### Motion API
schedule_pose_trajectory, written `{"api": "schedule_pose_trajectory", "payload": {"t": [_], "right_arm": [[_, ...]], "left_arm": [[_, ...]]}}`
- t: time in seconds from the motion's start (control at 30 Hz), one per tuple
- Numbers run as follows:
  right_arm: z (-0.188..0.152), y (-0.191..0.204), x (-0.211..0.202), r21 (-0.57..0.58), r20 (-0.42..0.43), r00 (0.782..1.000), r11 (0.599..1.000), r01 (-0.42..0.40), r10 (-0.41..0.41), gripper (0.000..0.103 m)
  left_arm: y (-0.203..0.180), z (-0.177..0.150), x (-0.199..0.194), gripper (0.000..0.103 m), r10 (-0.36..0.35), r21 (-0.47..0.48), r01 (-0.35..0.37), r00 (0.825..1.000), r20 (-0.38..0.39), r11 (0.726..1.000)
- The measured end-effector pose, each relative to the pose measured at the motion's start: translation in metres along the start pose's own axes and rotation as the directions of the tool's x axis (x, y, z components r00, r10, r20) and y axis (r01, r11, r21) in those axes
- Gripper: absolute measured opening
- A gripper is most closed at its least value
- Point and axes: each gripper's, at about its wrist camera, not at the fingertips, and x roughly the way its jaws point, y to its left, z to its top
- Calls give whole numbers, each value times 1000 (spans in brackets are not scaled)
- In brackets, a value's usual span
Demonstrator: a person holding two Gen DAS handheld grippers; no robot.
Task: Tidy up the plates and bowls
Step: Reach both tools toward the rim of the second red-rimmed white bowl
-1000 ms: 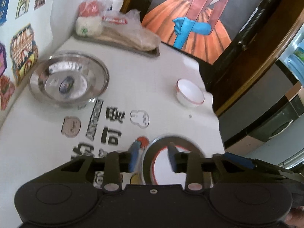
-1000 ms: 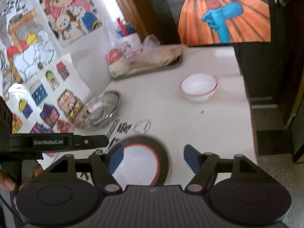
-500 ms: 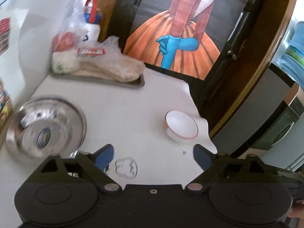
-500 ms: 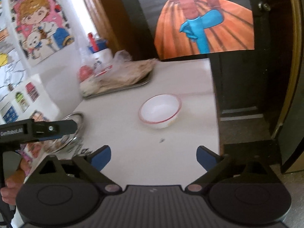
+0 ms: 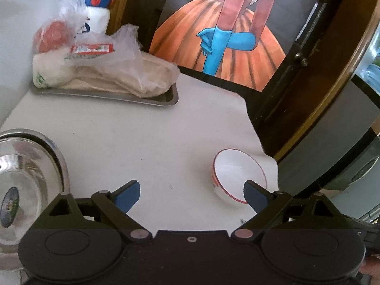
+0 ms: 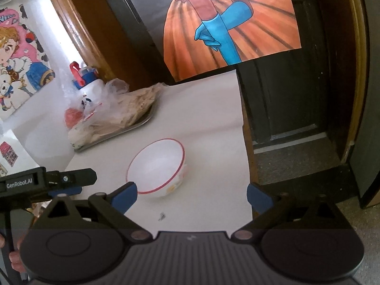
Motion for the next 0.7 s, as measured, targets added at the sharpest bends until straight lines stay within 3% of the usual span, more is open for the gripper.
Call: {"api": "schedule_pose_trajectory", "payload": {"t": [0.33,0.5,0.7], "right_arm": [[5,5,19,-19,8,1000,1000,2,-1,100],[7,6,27,-12,-4,1000,1000,14,-14,91],[5,11,36,-21,-27,1000,1000,13,-13,79]], "left_arm": [[4,6,27,95,12,-14,-12,1000,-21,1000],[2,8,32,94,1,1,-1,1000,-22,1000],[1,10,38,82,-18,-17,17,999,-44,1000]]}}
